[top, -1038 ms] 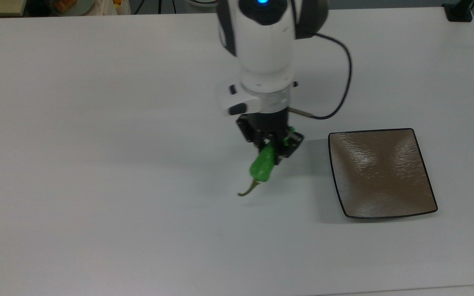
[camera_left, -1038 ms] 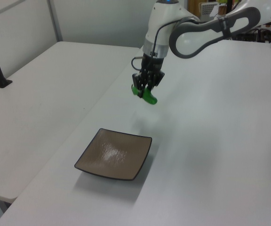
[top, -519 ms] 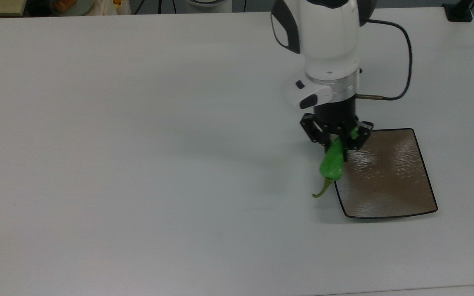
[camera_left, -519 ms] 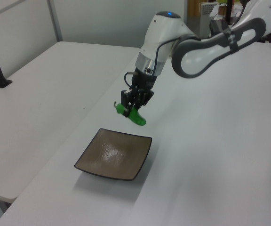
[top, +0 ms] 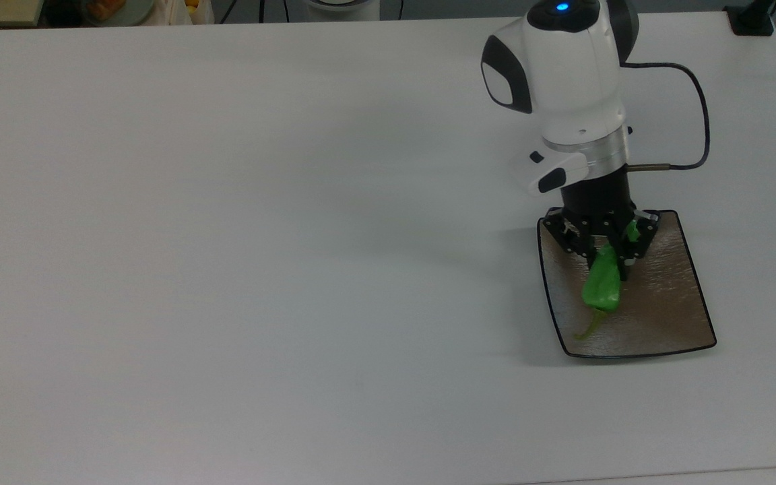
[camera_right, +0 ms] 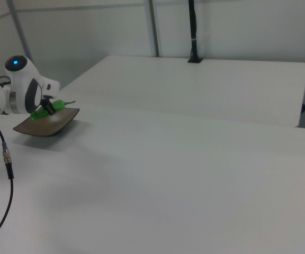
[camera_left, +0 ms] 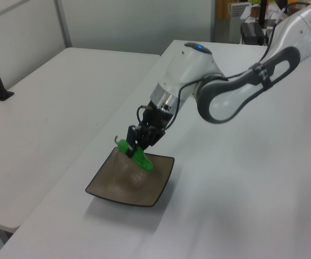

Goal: Chili peppers are placed on a ceramic plate
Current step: 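Open the gripper to release the pepper onto the plate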

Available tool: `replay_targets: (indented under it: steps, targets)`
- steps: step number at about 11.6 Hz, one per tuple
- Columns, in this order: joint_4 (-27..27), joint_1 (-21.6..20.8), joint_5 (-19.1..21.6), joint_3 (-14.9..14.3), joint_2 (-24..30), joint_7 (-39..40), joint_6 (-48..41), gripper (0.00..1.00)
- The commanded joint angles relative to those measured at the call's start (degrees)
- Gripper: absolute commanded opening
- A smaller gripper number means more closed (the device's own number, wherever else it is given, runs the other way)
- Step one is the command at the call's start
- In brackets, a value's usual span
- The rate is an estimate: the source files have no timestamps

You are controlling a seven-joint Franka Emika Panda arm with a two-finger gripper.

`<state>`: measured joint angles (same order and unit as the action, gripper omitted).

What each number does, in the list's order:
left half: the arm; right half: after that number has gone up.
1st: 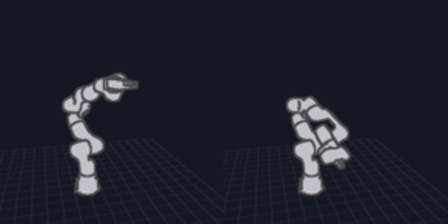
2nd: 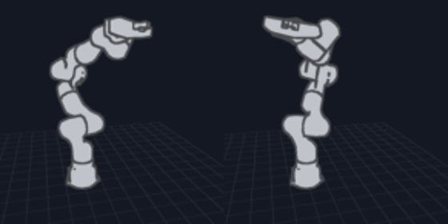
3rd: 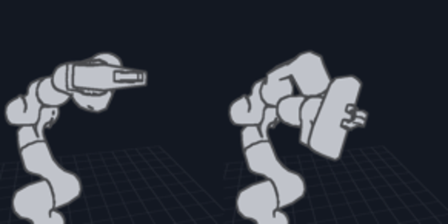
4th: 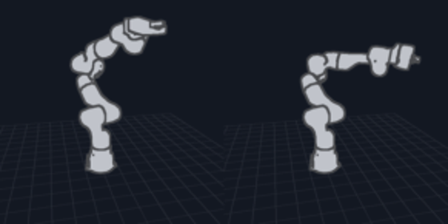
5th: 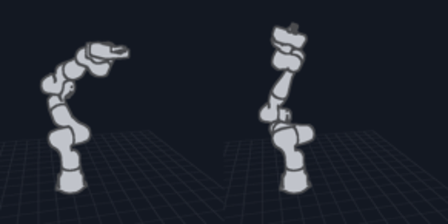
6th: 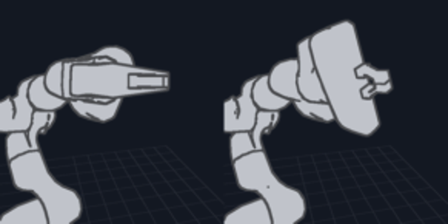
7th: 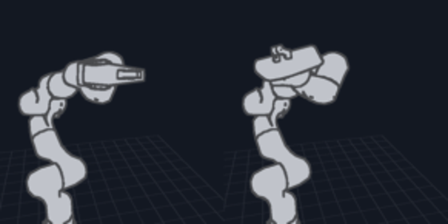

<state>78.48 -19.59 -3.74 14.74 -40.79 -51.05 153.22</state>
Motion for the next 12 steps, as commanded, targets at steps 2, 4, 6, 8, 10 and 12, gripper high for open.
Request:
replay_targets:
  steps: [2, 4, 6, 8, 10, 12]
  targets:
    - [0.54, -2.03, -4.69, -0.33, -2.45, -1.68, 9.82, 0.67]
    - [0.54, -1.94, -4.52, -0.32, -2.45, -2.03, 10.0, 1.0]
    - [0.54, -1.59, -4.0, -0.32, -2.1, -2.03, 9.65, 1.0]
    - [0.71, -0.72, -4.79, -0.32, -1.14, -1.68, 8.95, 1.0]
    - [1.15, 0.51, -4.7, -0.32, 0.79, -1.33, 3.09, 1.0]
    - [1.15, 1.13, -4.44, -0.32, 2.46, -0.19, -2.89, 1.0]
